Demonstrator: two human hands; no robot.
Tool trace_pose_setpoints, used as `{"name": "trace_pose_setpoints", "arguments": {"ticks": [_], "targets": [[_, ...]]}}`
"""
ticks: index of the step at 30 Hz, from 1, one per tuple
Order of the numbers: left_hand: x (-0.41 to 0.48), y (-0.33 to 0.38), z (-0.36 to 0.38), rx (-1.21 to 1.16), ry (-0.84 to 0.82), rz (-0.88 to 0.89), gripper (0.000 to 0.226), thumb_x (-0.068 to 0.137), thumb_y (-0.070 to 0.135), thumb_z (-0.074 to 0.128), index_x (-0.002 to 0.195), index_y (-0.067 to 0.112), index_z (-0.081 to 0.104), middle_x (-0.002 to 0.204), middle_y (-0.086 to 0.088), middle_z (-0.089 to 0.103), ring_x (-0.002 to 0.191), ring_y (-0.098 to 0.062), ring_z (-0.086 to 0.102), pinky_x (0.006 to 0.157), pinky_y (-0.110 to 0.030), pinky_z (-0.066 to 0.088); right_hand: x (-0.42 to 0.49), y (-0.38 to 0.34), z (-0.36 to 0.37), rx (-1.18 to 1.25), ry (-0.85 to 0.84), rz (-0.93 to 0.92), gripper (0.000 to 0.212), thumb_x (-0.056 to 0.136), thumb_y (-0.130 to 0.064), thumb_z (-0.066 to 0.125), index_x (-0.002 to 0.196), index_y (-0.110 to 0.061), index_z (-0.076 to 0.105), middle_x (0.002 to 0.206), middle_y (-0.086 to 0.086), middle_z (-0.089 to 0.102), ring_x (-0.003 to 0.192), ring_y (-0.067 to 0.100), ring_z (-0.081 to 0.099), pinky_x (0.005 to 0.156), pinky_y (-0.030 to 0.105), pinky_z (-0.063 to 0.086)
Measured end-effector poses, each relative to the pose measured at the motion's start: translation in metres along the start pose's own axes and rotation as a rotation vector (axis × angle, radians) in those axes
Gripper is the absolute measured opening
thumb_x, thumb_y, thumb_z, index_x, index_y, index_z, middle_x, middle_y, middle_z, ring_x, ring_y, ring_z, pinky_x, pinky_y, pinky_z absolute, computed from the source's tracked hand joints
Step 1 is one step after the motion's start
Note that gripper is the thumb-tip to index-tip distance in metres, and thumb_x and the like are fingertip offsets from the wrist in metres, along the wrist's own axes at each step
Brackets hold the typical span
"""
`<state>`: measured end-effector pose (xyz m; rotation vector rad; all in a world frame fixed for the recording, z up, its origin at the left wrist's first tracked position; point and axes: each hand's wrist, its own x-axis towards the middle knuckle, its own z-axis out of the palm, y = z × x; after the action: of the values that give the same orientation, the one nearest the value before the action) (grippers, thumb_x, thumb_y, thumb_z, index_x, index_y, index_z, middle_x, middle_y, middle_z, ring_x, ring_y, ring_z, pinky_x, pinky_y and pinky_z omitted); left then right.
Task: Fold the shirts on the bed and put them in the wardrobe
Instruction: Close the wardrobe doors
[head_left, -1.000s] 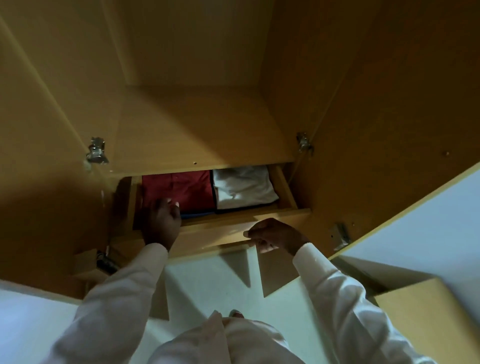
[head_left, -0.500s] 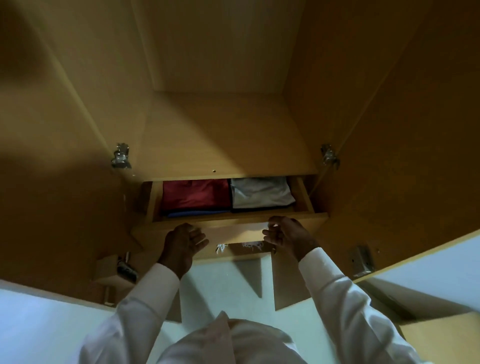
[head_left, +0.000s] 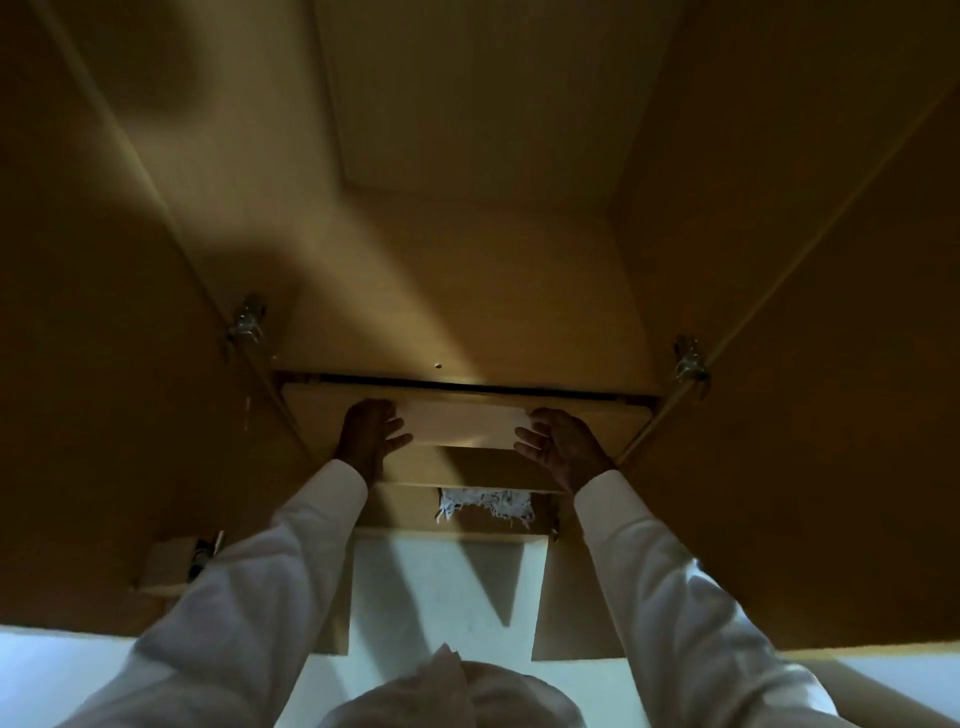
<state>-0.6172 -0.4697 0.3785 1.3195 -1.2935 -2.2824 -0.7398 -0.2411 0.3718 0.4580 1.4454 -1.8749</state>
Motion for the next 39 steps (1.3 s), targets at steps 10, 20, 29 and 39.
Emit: {"name": "trace_pose_setpoints", "arguments": {"ticks": [10,20,29,39], "targets": [[0.030,0.018,0.018,0.057,-0.038,-0.034,0.040,0.108,0.022,0.032,0.147,0.013,0.037,0.143,-0.011,0.049,0.136,-0.033,0.044,0.099,-0.057,0.046,0.023,-0.016,0.007,0.244,0.039,-0.024,0.010,0.103,-0.005,0.046,0.107,-0.006,0.056,0.129,0.012,0.054,0.124,0.036,0.054,0.076,0.048,0.054],[-0.031,-0.011,0.014,0.450,-0.241,-0.002,0.020,0.101,0.019,0.049,0.118,0.012,0.057,0.126,-0.013,0.059,0.108,-0.031,0.061,0.087,-0.042,0.055,-0.095,0.018,0.000,-0.066,0.092,-0.208,0.033,0.101,-0.008,0.053,0.133,-0.008,0.052,0.125,0.014,0.066,0.111,0.028,0.066,0.092,0.042,0.056],[-0.155,-0.026,0.037,0.702,-0.817,0.276,0.021,0.098,0.020,0.060,0.116,0.012,0.065,0.119,-0.004,0.065,0.105,-0.017,0.063,0.092,-0.037,0.050,-0.248,0.074,-0.033,-0.274,0.310,-0.454,0.014,0.096,-0.015,0.066,0.108,-0.010,0.070,0.104,0.008,0.075,0.099,0.026,0.072,0.092,0.041,0.056],[-0.251,-0.021,0.076,0.799,-1.091,0.585,0.022,0.099,0.026,0.058,0.116,0.012,0.063,0.099,0.007,0.062,0.096,-0.009,0.060,0.077,-0.021,0.049,-0.298,0.101,-0.066,-0.469,1.000,-0.727,0.031,0.094,-0.005,0.054,0.123,-0.016,0.049,0.125,0.006,0.053,0.107,0.021,0.056,0.089,0.037,0.050]]}}
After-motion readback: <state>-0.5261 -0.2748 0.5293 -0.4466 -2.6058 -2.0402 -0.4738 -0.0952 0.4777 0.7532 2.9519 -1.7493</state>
